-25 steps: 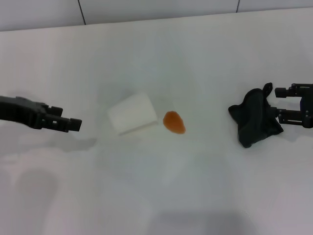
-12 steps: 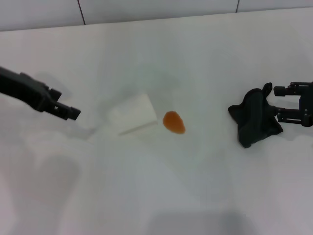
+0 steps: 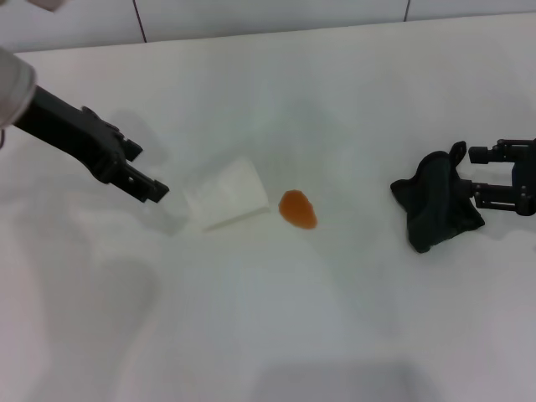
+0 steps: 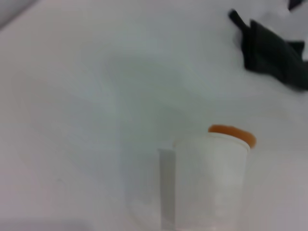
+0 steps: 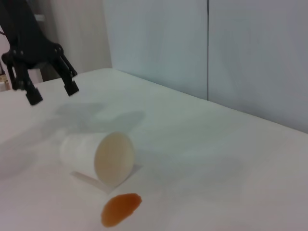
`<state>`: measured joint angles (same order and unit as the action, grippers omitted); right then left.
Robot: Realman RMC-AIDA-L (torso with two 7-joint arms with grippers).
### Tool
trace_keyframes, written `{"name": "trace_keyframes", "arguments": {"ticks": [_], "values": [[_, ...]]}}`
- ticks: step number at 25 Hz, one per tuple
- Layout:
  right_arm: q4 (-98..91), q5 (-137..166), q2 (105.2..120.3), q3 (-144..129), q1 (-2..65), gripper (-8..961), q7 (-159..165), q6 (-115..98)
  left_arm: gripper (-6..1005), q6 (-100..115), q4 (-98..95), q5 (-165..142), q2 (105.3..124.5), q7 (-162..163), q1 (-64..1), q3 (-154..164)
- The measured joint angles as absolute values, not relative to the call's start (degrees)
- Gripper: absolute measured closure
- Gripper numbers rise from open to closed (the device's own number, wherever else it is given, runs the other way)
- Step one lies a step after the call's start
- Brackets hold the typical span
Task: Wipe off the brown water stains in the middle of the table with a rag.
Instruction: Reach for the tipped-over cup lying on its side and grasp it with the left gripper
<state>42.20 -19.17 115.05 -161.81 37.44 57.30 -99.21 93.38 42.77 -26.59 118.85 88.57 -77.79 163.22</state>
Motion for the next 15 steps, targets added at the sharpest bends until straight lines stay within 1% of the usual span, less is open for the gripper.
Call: {"name": "trace_keyframes", "arguments": {"ticks": [7, 15], "values": [[42.1, -19.2, 115.04, -161.8, 37.4, 347, 57.3, -99.1, 159, 87.8, 36.6, -31.7, 119.08, 88.7, -80.1, 163.2], [42.0, -19.2, 115.04, -161.8, 37.4, 347, 57.3, -98.9, 165, 84.3, 32.4, -33.1, 119.18, 89.1, -81.2, 163.1]]}}
